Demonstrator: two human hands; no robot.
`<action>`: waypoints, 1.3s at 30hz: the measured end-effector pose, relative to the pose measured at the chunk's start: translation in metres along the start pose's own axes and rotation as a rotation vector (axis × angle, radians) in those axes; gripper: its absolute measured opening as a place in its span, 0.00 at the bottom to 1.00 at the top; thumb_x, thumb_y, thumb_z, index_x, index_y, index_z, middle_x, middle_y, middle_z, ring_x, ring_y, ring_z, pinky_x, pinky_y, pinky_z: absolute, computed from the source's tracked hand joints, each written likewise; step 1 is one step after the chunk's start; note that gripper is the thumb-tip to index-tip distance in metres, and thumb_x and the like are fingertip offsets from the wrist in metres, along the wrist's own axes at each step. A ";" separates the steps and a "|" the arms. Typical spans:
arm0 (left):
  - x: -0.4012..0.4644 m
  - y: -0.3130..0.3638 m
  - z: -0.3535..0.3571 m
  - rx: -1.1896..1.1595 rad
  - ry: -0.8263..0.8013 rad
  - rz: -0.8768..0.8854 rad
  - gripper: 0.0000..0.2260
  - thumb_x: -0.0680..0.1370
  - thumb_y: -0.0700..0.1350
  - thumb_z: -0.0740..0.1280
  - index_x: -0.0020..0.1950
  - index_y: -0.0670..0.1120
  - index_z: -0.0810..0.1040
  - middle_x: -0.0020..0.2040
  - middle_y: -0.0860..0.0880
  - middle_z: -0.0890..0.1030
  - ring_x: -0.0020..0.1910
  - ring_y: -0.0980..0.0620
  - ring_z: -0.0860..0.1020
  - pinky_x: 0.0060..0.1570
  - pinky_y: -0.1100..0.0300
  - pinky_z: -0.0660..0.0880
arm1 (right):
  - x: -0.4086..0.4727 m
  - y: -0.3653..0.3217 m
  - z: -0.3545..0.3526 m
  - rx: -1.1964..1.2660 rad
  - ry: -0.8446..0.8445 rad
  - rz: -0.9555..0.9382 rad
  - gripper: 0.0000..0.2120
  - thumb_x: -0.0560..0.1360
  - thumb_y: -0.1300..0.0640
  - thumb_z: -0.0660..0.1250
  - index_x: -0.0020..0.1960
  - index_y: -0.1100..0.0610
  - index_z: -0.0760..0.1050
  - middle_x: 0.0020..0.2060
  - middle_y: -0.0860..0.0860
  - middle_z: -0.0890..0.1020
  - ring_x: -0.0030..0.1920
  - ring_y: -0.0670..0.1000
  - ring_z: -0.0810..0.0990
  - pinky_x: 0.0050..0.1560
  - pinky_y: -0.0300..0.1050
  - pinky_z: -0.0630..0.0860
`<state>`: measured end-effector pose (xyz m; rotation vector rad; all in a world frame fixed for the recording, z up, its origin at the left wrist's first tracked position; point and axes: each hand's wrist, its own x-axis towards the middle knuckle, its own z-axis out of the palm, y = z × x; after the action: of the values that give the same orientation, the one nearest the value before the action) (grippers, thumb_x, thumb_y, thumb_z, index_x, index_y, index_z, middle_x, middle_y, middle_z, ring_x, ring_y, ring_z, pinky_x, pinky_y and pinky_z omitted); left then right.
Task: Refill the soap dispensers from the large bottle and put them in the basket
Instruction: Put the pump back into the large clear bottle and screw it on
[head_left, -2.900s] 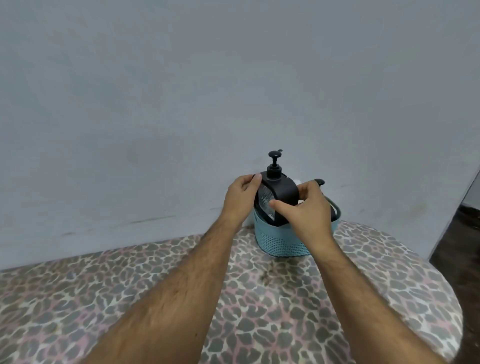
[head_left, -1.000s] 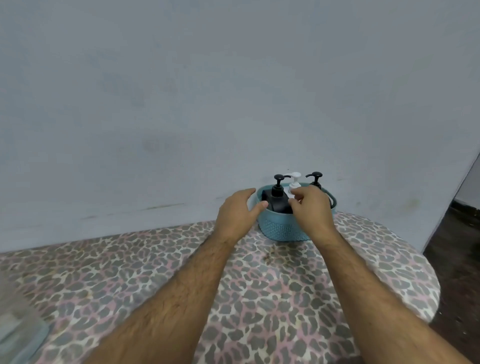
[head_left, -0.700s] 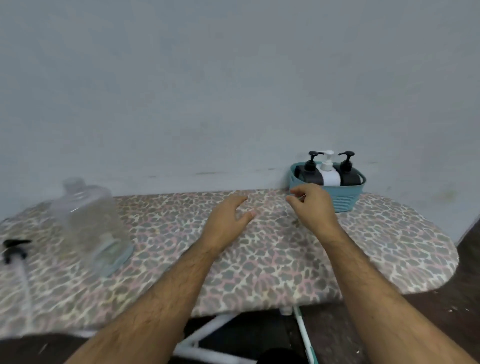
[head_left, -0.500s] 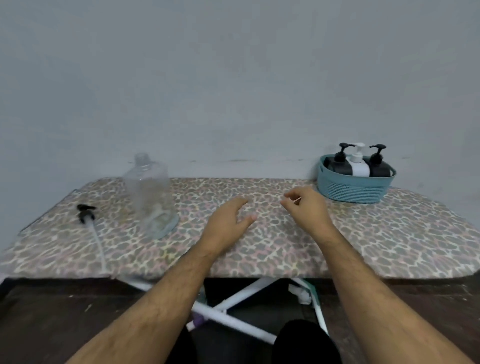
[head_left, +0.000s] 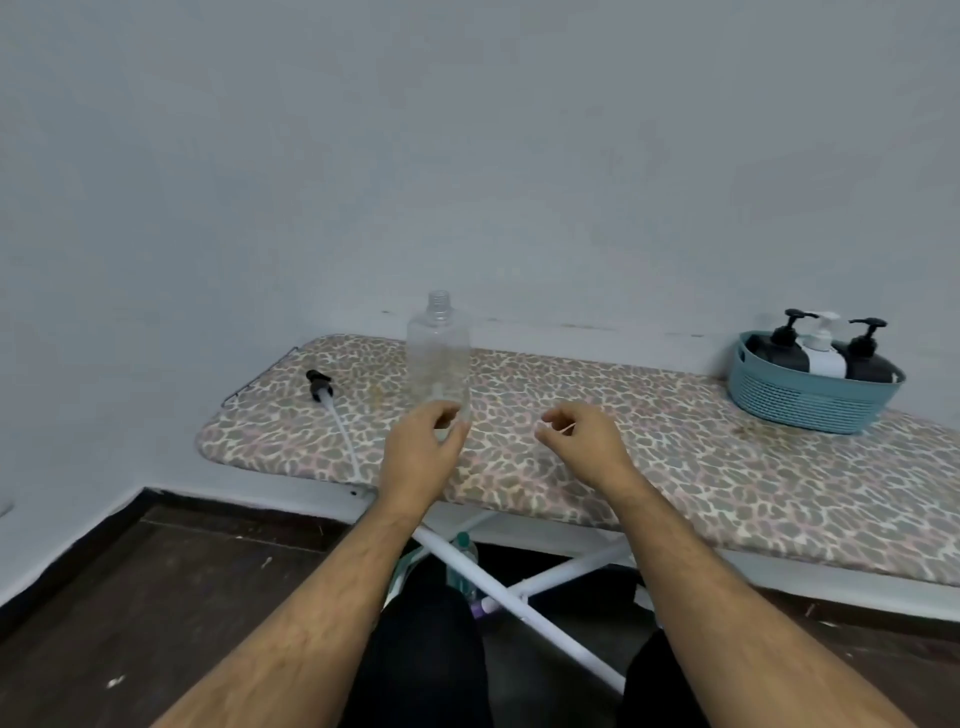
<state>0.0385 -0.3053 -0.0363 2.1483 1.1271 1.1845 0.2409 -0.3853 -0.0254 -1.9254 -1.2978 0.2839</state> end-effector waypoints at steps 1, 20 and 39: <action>0.002 -0.004 -0.004 -0.015 0.067 -0.025 0.10 0.78 0.50 0.69 0.55 0.47 0.81 0.49 0.52 0.83 0.49 0.56 0.79 0.52 0.56 0.78 | 0.003 -0.004 0.004 0.036 -0.010 0.008 0.14 0.76 0.52 0.72 0.58 0.57 0.81 0.48 0.51 0.82 0.46 0.49 0.80 0.50 0.46 0.78; 0.073 -0.035 0.009 -0.498 -0.201 -0.243 0.30 0.76 0.45 0.73 0.75 0.49 0.64 0.67 0.48 0.75 0.62 0.53 0.76 0.56 0.60 0.76 | 0.069 -0.062 0.044 0.560 -0.233 -0.007 0.33 0.77 0.64 0.69 0.78 0.53 0.59 0.64 0.48 0.71 0.57 0.40 0.75 0.50 0.32 0.75; 0.087 -0.050 -0.037 -0.232 0.057 -0.295 0.16 0.79 0.50 0.68 0.65 0.47 0.77 0.54 0.54 0.79 0.52 0.57 0.78 0.44 0.70 0.72 | 0.061 -0.030 0.020 0.493 -0.263 -0.027 0.28 0.72 0.63 0.76 0.65 0.48 0.68 0.58 0.50 0.80 0.57 0.51 0.81 0.58 0.54 0.80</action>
<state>0.0111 -0.2060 -0.0082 1.7191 1.2154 1.1807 0.2365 -0.3181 -0.0037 -1.4832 -1.2718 0.7875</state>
